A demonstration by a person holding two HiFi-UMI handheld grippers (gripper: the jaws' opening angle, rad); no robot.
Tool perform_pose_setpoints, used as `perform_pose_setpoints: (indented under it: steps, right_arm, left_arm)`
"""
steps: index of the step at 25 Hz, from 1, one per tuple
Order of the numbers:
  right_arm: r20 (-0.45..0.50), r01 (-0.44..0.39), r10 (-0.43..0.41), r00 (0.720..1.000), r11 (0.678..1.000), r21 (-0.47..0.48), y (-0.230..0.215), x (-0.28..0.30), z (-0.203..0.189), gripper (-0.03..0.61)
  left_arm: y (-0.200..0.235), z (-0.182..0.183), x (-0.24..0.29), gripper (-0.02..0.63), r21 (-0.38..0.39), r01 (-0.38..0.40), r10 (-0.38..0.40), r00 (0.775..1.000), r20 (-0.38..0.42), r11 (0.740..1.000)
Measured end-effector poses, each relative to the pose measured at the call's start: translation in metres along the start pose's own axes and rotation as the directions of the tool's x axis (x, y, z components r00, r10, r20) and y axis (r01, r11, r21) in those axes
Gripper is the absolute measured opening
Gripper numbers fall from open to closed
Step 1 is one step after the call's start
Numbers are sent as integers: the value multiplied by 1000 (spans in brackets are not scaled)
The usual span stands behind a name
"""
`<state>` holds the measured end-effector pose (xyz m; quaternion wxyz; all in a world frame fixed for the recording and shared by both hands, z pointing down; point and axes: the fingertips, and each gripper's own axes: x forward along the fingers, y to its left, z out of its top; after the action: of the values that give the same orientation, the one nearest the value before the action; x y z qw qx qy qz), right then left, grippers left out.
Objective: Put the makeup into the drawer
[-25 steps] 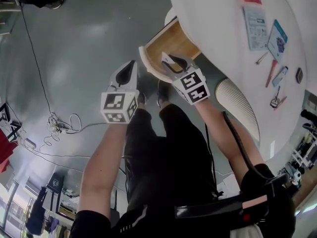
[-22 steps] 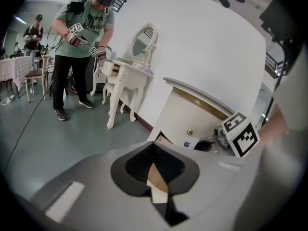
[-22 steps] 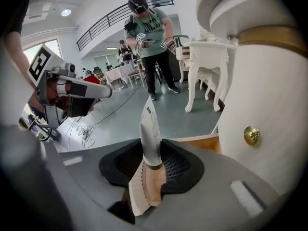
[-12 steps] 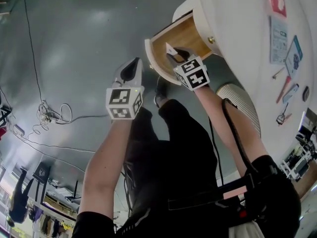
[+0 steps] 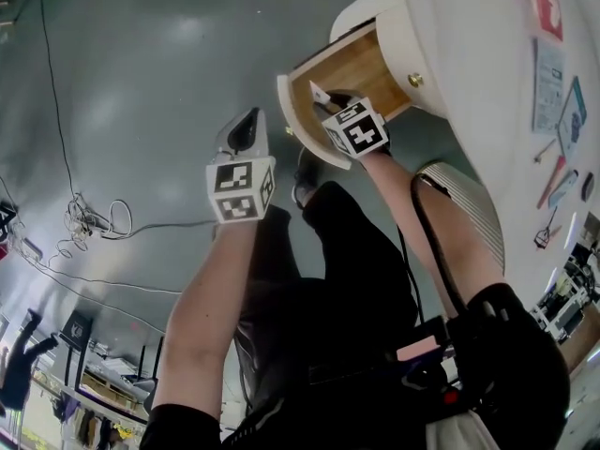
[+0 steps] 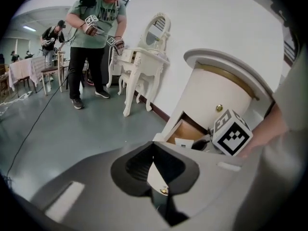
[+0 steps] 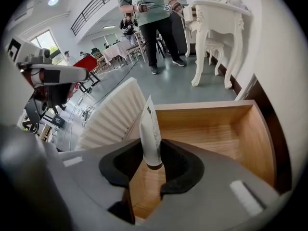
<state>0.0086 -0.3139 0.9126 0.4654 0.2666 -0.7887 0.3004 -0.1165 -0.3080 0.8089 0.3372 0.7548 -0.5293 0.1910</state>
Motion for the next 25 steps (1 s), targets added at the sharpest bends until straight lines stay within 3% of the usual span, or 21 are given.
perform_pose_setpoints:
  steps: [3,6,12,21,25]
  right_arm:
    - [-33,-10,11,999,1000,1,0,14,-9,120]
    - [-44,-7,8,999,1000,6,-4,26,-14,120]
    - [-100,-20,21,995,1000,10,-6,52,-30,120]
    - [-90,-39,40,995,999,18,-11,66,-23,121]
    - [-147,-21,26,989,999,33,-12,65,-30,118]
  left_arm:
    - [0,-9,8,-2,-31,17,-17,1000,11,999]
    - [-5,-14,17,-2,2,50,-50,999,15,999]
    - [4,-30,30,-2,5,37,-37,999,-13,999]
    - [13,-32,40,-2,4,28,-28,1000,-1,1000]
    - [11,-34,40,-2,-3,31,-31,999,-8,1000]
